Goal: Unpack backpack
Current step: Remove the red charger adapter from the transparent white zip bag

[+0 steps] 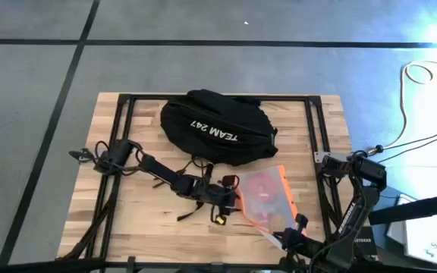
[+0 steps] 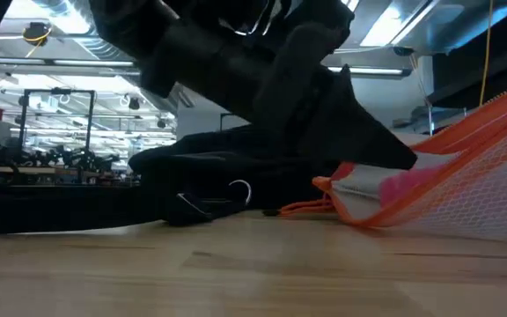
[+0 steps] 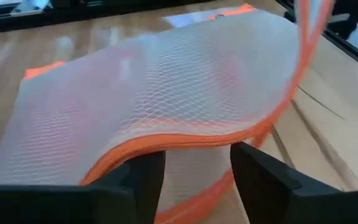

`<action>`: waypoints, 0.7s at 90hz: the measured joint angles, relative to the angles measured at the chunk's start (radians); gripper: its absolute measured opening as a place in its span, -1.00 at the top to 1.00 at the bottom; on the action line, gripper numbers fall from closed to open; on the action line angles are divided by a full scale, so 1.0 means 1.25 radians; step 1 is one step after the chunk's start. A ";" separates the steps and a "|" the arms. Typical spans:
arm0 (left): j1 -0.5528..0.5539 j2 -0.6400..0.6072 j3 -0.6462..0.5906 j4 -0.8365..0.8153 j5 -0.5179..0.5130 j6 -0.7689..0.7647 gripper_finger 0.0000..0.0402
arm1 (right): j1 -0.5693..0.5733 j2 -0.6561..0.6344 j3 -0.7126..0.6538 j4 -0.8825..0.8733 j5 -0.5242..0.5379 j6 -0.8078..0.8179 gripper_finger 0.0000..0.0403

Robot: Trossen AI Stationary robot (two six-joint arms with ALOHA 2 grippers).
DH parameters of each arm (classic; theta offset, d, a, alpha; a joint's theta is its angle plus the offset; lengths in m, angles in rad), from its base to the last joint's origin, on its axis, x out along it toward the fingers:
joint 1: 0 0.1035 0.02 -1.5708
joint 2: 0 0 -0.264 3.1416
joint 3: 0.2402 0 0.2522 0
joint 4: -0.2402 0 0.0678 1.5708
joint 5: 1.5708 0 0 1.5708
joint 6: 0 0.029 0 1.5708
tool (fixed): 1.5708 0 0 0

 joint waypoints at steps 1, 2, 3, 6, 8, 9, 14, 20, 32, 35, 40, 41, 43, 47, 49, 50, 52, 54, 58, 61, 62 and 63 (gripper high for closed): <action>0.002 0.000 0.000 0.001 0.000 -0.002 0.17 | 0.000 0.000 0.000 0.000 0.001 0.000 1.00; 0.004 0.000 0.000 0.002 0.000 -0.003 0.16 | 0.000 0.000 0.000 0.000 0.002 0.000 1.00; 0.006 0.000 0.000 0.003 0.000 -0.005 0.16 | 0.000 0.000 0.000 0.000 0.002 0.000 1.00; 0.013 0.000 0.000 0.007 0.000 -0.010 0.16 | 0.000 0.000 0.000 0.000 0.002 0.000 1.00; 0.016 0.000 0.000 0.009 0.000 -0.014 0.16 | 0.000 0.000 0.000 0.000 0.002 0.000 1.00; 0.017 0.000 0.000 0.009 -0.001 -0.017 0.16 | 0.000 0.000 0.000 0.000 0.002 0.000 1.00; 0.024 0.002 0.000 0.018 -0.001 -0.023 0.16 | 0.000 0.000 0.000 0.000 0.002 0.000 1.00; 0.030 0.004 0.000 0.026 -0.001 -0.031 0.16 | 0.000 0.000 0.000 0.000 0.003 0.000 1.00; 0.037 0.018 0.000 0.065 0.004 -0.076 0.16 | 0.000 0.000 0.000 0.000 0.003 0.000 1.00; 0.039 0.026 0.000 0.089 0.015 -0.091 0.16 | 0.000 0.000 0.000 0.000 0.003 0.000 1.00; 0.040 0.041 0.000 0.147 0.046 -0.107 0.16 | 0.000 0.000 0.000 0.000 0.003 0.000 1.00; 0.040 0.045 0.000 0.157 0.054 -0.110 0.16 | 0.000 0.000 0.000 0.000 0.003 0.000 1.00; 0.040 0.052 0.000 0.179 0.067 -0.112 0.16 | 0.000 0.000 0.000 -0.001 0.004 0.000 1.00; 0.037 0.066 0.002 0.212 0.092 -0.112 0.16 | 0.000 0.000 0.000 0.000 0.005 0.000 1.00; 0.035 0.073 0.006 0.217 0.098 -0.112 0.16 | 0.000 0.000 0.000 0.000 0.006 0.000 1.00; 0.033 0.075 0.008 0.216 0.100 -0.112 0.16 | 0.000 0.000 0.000 -0.001 0.007 0.000 1.00; 0.030 0.082 0.012 0.214 0.104 -0.112 0.16 | 0.000 0.000 0.000 -0.001 0.007 0.000 1.00; 0.028 0.090 0.017 0.210 0.105 -0.111 0.16 | 0.000 0.000 0.000 -0.001 0.009 0.000 1.00; 0.023 0.102 0.029 0.201 0.104 -0.110 0.16 | 0.000 0.000 0.000 -0.002 0.010 0.000 1.00; 0.020 0.110 0.033 0.199 0.104 -0.105 0.16 | 0.000 0.000 0.000 -0.002 0.010 0.000 1.00; 0.019 0.113 0.034 0.199 0.104 -0.104 0.16 | 0.000 0.000 0.000 -0.002 0.010 0.000 1.00; 0.018 0.115 0.036 0.199 0.103 -0.102 0.16 | 0.000 0.000 0.000 -0.002 0.011 0.000 1.00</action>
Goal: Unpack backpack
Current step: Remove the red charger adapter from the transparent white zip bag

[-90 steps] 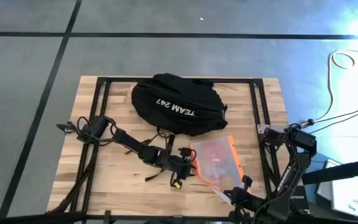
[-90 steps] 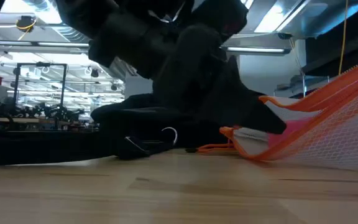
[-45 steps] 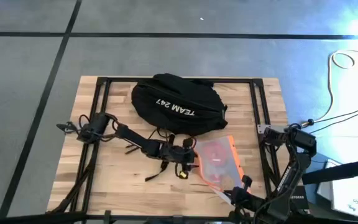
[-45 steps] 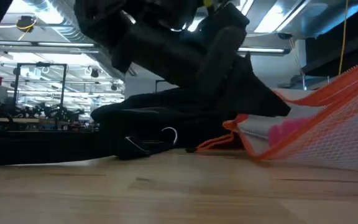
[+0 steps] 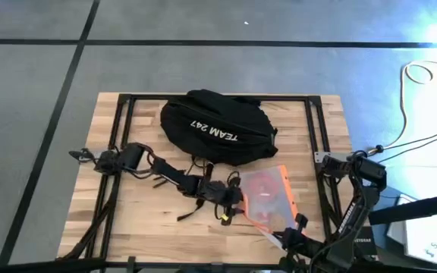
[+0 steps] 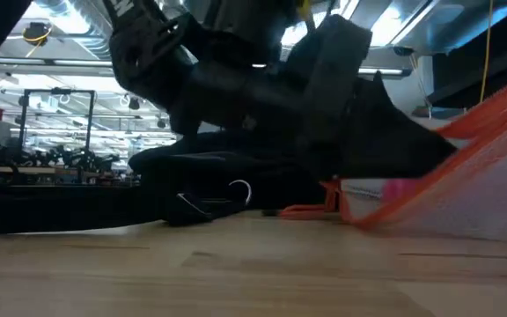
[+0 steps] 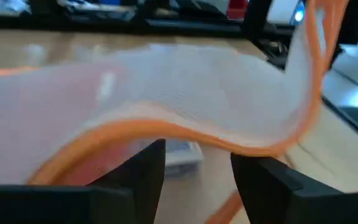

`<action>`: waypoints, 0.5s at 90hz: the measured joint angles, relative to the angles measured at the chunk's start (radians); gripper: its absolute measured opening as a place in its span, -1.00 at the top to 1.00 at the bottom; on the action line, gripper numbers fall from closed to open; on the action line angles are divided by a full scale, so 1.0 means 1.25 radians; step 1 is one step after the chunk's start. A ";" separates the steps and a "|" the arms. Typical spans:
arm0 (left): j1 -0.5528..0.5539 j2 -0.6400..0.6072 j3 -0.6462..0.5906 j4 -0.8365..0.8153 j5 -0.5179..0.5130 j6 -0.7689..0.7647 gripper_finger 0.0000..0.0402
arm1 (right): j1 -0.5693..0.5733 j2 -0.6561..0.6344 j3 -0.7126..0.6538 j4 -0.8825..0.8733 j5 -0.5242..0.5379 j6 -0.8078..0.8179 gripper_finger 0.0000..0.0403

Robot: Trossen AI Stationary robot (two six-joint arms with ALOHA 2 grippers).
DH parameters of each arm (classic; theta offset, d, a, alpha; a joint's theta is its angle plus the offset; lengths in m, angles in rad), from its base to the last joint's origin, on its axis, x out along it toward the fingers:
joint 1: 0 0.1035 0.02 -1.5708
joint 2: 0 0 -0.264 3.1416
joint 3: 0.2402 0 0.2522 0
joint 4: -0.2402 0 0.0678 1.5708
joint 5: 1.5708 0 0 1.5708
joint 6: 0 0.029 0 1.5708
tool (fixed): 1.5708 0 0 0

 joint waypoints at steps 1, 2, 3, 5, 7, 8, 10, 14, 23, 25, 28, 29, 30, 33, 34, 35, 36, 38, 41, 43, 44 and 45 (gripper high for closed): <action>-0.001 0.002 0.003 0.000 -0.001 0.003 0.16 | 0.000 0.000 0.000 0.000 0.001 0.000 1.00; -0.001 0.005 0.005 0.001 -0.002 0.006 0.16 | 0.000 0.000 0.000 0.000 0.002 0.000 1.00; -0.002 0.008 0.008 0.002 -0.003 0.010 0.16 | -0.001 0.000 0.000 0.000 0.006 0.000 1.00; -0.004 0.012 0.013 0.002 -0.005 0.018 0.16 | -0.001 0.000 0.000 0.001 0.012 0.000 1.00; -0.005 0.014 0.017 0.002 -0.009 0.024 0.16 | -0.001 0.000 0.000 0.001 0.016 0.000 1.00; -0.005 0.016 0.018 0.002 -0.012 0.027 0.16 | -0.001 0.000 0.000 0.001 0.017 0.000 1.00; -0.006 0.020 0.022 0.002 -0.018 0.035 0.16 | -0.001 0.000 0.000 0.003 0.022 0.000 1.00; -0.009 0.025 0.030 0.003 -0.039 0.046 0.16 | -0.001 0.000 0.000 0.003 0.028 0.000 1.00; -0.011 0.026 0.042 0.001 -0.086 0.093 0.16 | -0.001 0.000 0.000 0.002 0.028 0.000 1.00; -0.011 0.026 0.044 0.003 -0.093 0.108 0.16 | -0.001 0.000 0.000 0.002 0.028 0.000 1.00; -0.011 0.026 0.049 0.004 -0.103 0.133 0.16 | 0.000 0.000 0.000 0.003 0.028 0.000 1.00; -0.011 0.026 0.050 0.005 -0.105 0.142 0.16 | 0.000 0.000 0.000 0.003 0.028 0.000 1.00; -0.011 0.026 0.052 0.005 -0.107 0.152 0.16 | -0.001 0.000 0.000 0.003 0.028 0.000 1.00; -0.011 0.026 0.056 0.005 -0.109 0.179 0.16 | -0.001 0.000 0.000 0.003 0.028 0.000 1.00; -0.011 0.026 0.058 0.005 -0.109 0.187 0.16 | -0.001 0.000 0.000 0.004 0.028 0.000 1.00; -0.011 0.026 0.059 0.005 -0.110 0.196 0.16 | -0.001 0.000 0.000 0.004 0.028 0.000 1.00; -0.011 0.026 0.061 0.005 -0.110 0.203 0.16 | -0.001 0.000 0.000 0.004 0.028 0.000 1.00; -0.011 0.026 0.065 0.004 -0.111 0.216 0.16 | -0.001 0.000 0.000 0.005 0.028 0.000 1.00; -0.012 0.026 0.072 0.003 -0.111 0.230 0.16 | -0.001 0.000 0.000 0.005 0.028 0.000 1.00; -0.012 0.026 0.076 0.004 -0.111 0.234 0.16 | -0.001 0.000 0.000 0.005 0.028 0.000 1.00; -0.012 0.026 0.078 0.004 -0.112 0.237 0.16 | -0.001 0.000 0.000 0.005 0.028 0.000 1.00; -0.013 0.026 0.080 0.004 -0.112 0.238 0.16 | -0.001 0.000 0.000 0.005 0.028 0.000 1.00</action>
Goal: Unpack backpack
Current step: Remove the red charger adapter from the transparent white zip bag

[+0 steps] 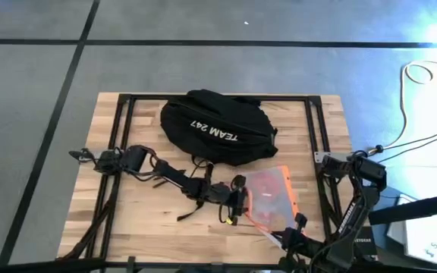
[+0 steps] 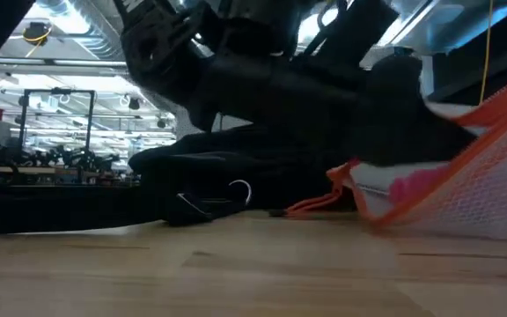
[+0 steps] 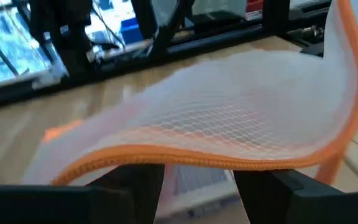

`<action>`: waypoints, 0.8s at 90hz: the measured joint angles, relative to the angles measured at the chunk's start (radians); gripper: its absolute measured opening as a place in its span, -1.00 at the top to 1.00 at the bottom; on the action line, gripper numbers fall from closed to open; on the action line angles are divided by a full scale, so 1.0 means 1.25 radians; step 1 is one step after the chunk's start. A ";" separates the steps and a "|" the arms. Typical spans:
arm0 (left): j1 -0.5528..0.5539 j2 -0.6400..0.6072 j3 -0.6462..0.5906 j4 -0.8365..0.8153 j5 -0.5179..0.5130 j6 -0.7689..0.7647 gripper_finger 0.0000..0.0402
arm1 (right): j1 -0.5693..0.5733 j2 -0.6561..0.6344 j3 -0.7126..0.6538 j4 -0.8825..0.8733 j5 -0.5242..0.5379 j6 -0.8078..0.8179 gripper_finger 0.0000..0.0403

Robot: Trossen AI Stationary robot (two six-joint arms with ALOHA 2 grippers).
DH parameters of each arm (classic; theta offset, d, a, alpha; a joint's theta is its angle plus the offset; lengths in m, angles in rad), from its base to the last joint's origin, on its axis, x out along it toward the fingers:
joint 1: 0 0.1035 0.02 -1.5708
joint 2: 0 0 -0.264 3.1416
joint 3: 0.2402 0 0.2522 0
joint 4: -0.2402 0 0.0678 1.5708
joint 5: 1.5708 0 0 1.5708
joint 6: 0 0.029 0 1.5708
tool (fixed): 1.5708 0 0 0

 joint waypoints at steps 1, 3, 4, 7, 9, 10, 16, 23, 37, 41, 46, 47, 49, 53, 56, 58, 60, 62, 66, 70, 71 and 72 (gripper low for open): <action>0.000 0.000 0.002 0.000 0.000 0.001 0.16 | 0.000 0.000 0.000 0.000 0.000 0.000 1.00; -0.001 0.000 0.006 0.001 -0.001 0.002 0.16 | 0.000 0.000 0.000 0.001 -0.003 0.000 1.00; -0.001 0.000 0.009 0.002 -0.001 0.002 0.16 | 0.001 0.000 0.000 0.002 -0.007 0.000 1.00; -0.003 0.000 0.015 0.001 -0.001 0.004 0.16 | 0.001 0.000 0.000 0.008 -0.034 0.000 1.00; -0.004 0.000 0.018 0.001 -0.001 0.004 0.16 | 0.002 0.000 0.000 0.014 -0.061 0.000 1.00; -0.004 0.000 0.020 0.000 -0.001 0.004 0.16 | 0.002 0.000 0.000 0.016 -0.076 0.000 1.00; -0.008 0.000 0.028 0.000 0.000 0.004 0.16 | 0.011 0.000 0.001 0.017 -0.159 0.014 1.00; -0.012 0.000 0.034 0.000 -0.001 0.004 0.16 | 0.025 0.000 0.001 0.006 -0.177 0.048 1.00; -0.017 0.000 0.038 0.003 -0.002 -0.011 0.16 | 0.033 0.000 0.001 0.002 -0.182 0.066 1.00; -0.022 0.000 0.038 0.007 -0.002 -0.027 0.16 | 0.033 0.000 0.001 -0.005 -0.184 0.070 1.00; -0.027 0.000 0.038 0.015 -0.004 -0.037 0.16 | 0.034 0.000 0.001 -0.011 -0.187 0.072 1.00; -0.028 0.000 0.038 0.016 -0.004 -0.037 0.16 | 0.034 0.000 0.001 -0.012 -0.190 0.072 1.00; -0.031 0.000 0.039 0.018 -0.004 -0.036 0.16 | 0.034 0.000 0.001 -0.012 -0.197 0.071 1.00; -0.037 0.000 0.039 0.021 -0.004 -0.032 0.16 | 0.034 0.000 0.001 -0.016 -0.217 0.071 1.00; -0.041 0.000 0.039 0.020 -0.004 -0.026 0.16 | 0.034 0.000 0.001 -0.025 -0.229 0.071 1.00; -0.044 0.000 0.039 0.020 -0.004 -0.021 0.16 | 0.034 0.000 0.001 -0.033 -0.234 0.074 1.00; -0.046 0.000 0.039 0.020 -0.004 -0.015 0.16 | 0.034 0.000 0.001 -0.041 -0.235 0.080 1.00; -0.048 0.000 0.039 0.022 -0.003 -0.013 0.16 | 0.034 0.000 0.001 -0.050 -0.236 0.087 1.00; -0.051 0.000 0.039 0.026 -0.002 -0.012 0.16 | 0.034 0.000 0.001 -0.065 -0.238 0.098 1.00; -0.053 0.000 0.039 0.030 -0.003 -0.014 0.16 | 0.034 0.000 0.001 -0.072 -0.244 0.103 1.00; -0.054 0.000 0.039 0.031 -0.003 -0.014 0.16 | 0.034 0.000 0.001 -0.073 -0.246 0.103 1.00; -0.054 0.000 0.039 0.033 -0.002 -0.016 0.16 | 0.034 0.000 0.001 -0.073 -0.248 0.103 1.00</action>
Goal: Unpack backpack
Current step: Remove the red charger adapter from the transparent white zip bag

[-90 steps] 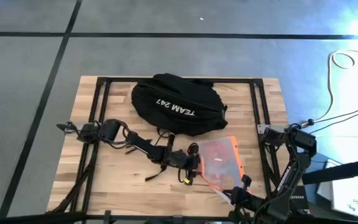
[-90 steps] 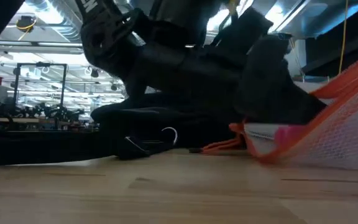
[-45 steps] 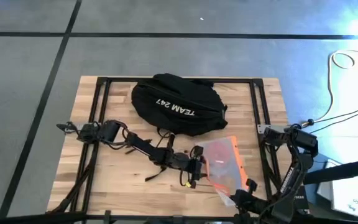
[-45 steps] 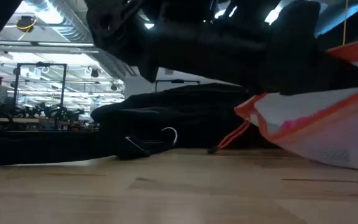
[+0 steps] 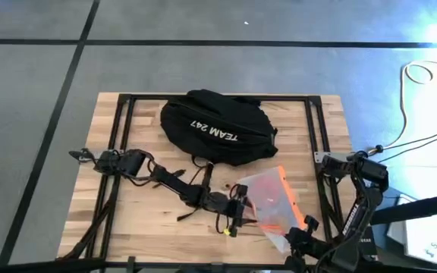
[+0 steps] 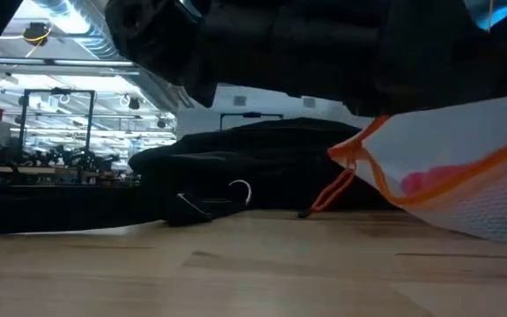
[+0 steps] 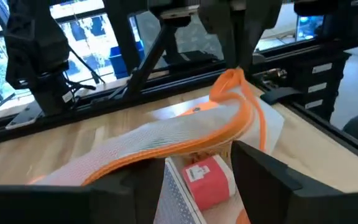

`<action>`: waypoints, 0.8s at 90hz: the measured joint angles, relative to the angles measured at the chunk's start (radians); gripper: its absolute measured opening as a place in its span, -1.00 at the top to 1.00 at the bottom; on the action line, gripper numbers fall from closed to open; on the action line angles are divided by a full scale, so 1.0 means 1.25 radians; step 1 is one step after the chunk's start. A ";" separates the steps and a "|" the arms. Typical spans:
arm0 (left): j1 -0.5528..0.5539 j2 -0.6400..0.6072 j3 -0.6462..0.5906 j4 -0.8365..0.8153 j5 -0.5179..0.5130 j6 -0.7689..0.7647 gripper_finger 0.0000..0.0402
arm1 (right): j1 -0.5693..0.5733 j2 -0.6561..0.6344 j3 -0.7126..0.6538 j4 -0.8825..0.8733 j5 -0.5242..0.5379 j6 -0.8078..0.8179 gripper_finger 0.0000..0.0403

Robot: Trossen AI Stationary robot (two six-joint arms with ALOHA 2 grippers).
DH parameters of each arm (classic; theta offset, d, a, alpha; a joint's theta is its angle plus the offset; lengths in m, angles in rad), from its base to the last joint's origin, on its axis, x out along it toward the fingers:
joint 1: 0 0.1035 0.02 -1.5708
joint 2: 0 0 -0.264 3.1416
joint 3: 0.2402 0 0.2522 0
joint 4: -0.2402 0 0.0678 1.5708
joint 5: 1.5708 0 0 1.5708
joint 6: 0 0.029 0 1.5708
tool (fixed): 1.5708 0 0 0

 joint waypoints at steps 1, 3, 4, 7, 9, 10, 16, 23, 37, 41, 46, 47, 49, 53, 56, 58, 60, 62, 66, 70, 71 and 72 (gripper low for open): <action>0.000 0.000 0.000 0.001 0.000 -0.002 0.16 | 0.000 0.000 0.000 -0.001 -0.001 0.000 1.00; 0.000 0.000 0.000 0.002 0.000 -0.006 0.16 | 0.000 0.000 0.000 -0.002 -0.007 0.001 1.00; 0.000 0.000 0.000 0.002 0.000 -0.008 0.16 | 0.000 0.000 0.000 -0.002 -0.009 0.001 1.00; -0.001 0.000 0.000 0.003 0.000 -0.015 0.16 | 0.000 0.000 0.000 -0.002 -0.020 0.001 1.00; -0.002 0.000 0.000 0.005 0.000 -0.019 0.16 | 0.001 0.000 0.000 -0.002 -0.028 0.002 1.00; -0.002 0.000 0.000 0.005 0.000 -0.020 0.16 | 0.003 0.000 0.000 -0.002 -0.032 0.003 1.00; -0.005 0.000 0.000 0.006 0.000 -0.020 0.16 | 0.010 0.000 0.000 -0.008 -0.050 0.015 1.00; -0.006 0.000 0.000 0.007 0.000 -0.017 0.16 | 0.025 0.000 0.000 -0.030 -0.074 0.054 1.00; -0.005 0.000 0.000 0.001 0.001 -0.024 0.16 | 0.054 0.000 0.000 -0.057 -0.111 0.134 1.00; -0.005 0.000 0.001 -0.007 0.001 -0.023 0.16 | 0.061 0.000 0.000 -0.060 -0.112 0.149 1.00; -0.005 0.000 0.001 -0.019 0.001 -0.020 0.16 | 0.066 0.000 0.000 -0.059 -0.110 0.158 1.00; -0.004 0.000 0.001 -0.022 0.001 -0.020 0.16 | 0.066 0.000 0.000 -0.059 -0.110 0.159 1.00; -0.004 0.000 0.001 -0.028 0.001 -0.021 0.16 | 0.069 0.000 0.000 -0.057 -0.108 0.159 1.00; -0.003 0.000 0.001 -0.040 0.001 -0.023 0.16 | 0.069 0.000 0.000 -0.056 -0.100 0.159 1.00; -0.002 0.000 0.001 -0.050 0.001 -0.024 0.16 | 0.068 0.000 -0.001 -0.056 -0.096 0.160 1.00; -0.001 0.000 0.001 -0.057 0.001 -0.025 0.16 | 0.068 0.000 0.000 -0.056 -0.091 0.160 1.00; 0.000 0.000 0.001 -0.066 0.001 -0.026 0.16 | 0.068 0.000 -0.001 -0.056 -0.084 0.160 1.00; 0.000 0.000 0.001 -0.074 0.000 -0.026 0.16 | 0.068 0.000 0.000 -0.056 -0.079 0.160 1.00; 0.002 0.000 0.001 -0.093 -0.002 -0.026 0.16 | 0.067 0.000 0.000 -0.056 -0.066 0.160 1.00; 0.003 0.000 0.001 -0.107 -0.010 -0.026 0.16 | 0.067 0.000 0.000 -0.056 -0.056 0.160 1.00; 0.003 0.000 0.001 -0.110 -0.011 -0.026 0.16 | 0.067 0.000 -0.001 -0.056 -0.054 0.160 1.00; 0.004 0.000 0.001 -0.113 -0.012 -0.026 0.16 | 0.067 0.000 -0.001 -0.056 -0.053 0.160 1.00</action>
